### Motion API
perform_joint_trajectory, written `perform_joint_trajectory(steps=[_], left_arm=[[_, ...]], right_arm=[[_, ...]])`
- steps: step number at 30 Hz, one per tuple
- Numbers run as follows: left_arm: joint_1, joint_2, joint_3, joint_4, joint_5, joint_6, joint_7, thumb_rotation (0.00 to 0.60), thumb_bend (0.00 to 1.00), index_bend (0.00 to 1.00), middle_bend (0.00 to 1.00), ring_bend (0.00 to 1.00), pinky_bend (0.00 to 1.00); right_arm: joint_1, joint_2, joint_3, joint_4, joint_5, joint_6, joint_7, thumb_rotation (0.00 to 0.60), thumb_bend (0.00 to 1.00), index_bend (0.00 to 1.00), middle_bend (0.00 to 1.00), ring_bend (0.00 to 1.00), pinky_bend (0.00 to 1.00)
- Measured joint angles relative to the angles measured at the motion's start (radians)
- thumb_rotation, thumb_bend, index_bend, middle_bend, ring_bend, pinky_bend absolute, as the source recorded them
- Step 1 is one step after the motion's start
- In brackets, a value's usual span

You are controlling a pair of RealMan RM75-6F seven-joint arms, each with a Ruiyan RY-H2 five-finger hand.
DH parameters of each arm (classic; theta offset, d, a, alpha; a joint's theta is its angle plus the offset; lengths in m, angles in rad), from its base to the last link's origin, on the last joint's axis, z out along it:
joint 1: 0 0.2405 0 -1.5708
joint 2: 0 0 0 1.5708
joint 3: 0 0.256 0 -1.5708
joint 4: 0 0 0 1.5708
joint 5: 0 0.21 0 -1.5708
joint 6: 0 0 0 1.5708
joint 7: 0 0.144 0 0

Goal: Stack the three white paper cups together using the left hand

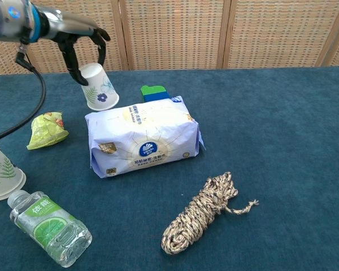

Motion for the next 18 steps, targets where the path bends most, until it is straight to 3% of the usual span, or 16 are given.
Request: perform_joint_trajectory(steps=[6,10,18], left_arm=[[0.096,0.226,0.006,-0.239,0.147,0.065,-0.072,0.6,0.22,0.58,0.0,0.0,0.0],[0.197,0.368,0.025,-0.36,0.301,0.106,-0.147,0.6,0.22,0.57,0.0,0.0,0.0],[0.394,0.507,0.1,-0.475,0.603,0.168,-0.268,0.6,0.22,0.58,0.0,0.0,0.0]], right_arm=[[-0.003,-0.002,-0.003,-0.027,-0.008,0.017,-0.048,0.6,0.0,0.0,0.0,0.0,0.0],[-0.004,-0.003,-0.005,-0.038,-0.01,0.024,-0.07,0.6,0.0,0.0,0.0,0.0,0.0],[-0.003,-0.008,-0.008,-0.05,-0.014,0.028,-0.105,0.6,0.0,0.0,0.0,0.0,0.0]])
